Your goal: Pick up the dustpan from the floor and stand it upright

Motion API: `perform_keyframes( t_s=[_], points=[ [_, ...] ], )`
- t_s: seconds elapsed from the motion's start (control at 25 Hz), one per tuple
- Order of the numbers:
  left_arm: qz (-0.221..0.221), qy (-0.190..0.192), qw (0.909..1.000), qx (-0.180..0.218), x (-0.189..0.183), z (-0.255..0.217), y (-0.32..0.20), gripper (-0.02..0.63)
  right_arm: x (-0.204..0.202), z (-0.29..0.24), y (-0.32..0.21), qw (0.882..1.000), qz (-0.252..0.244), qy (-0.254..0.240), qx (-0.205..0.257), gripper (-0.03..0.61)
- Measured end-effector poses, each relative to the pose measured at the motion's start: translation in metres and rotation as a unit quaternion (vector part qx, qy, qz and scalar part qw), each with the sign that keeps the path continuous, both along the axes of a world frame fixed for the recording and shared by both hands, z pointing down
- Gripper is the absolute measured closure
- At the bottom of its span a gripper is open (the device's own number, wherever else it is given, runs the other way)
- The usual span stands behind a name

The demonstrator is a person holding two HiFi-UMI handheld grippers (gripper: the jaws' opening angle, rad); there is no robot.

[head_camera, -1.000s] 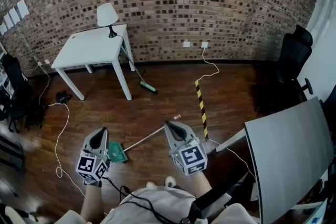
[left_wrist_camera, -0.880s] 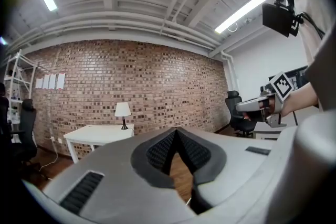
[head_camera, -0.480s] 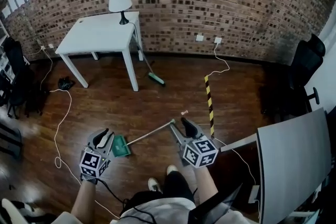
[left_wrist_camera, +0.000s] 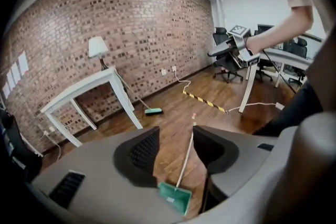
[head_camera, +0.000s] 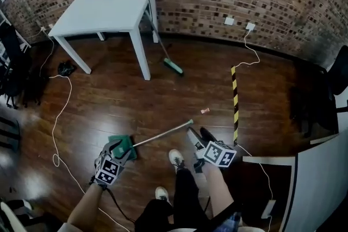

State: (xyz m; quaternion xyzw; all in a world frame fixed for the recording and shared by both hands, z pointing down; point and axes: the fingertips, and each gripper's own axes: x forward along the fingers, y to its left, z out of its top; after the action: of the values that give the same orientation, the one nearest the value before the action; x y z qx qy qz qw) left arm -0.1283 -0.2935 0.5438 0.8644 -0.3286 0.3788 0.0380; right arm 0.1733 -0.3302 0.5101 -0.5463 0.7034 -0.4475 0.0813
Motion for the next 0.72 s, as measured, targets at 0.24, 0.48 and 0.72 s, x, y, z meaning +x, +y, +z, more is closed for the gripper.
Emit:
perform_keyframes(
  t_s=[0.24, 0.48, 0.72],
  points=[
    [-0.021, 0.027, 0.9965, -0.076, 0.018, 0.201, -0.033, 0.4, 0.01, 0.226, -0.041, 0.983, 0.092, -0.12, -0.103, 0.204],
    [-0.009, -0.024, 0.9925, -0.12, 0.018, 0.396, -0.041, 0.399, 0.005, 0.417, -0.064, 0.971, 0.113, -0.14, -0.158, 0.202],
    [0.025, -0.017, 0.99, -0.137, 0.024, 0.525, -0.056, 0.4, -0.003, 0.558, -0.077, 0.96, 0.141, -0.167, -0.174, 0.181]
  ],
)
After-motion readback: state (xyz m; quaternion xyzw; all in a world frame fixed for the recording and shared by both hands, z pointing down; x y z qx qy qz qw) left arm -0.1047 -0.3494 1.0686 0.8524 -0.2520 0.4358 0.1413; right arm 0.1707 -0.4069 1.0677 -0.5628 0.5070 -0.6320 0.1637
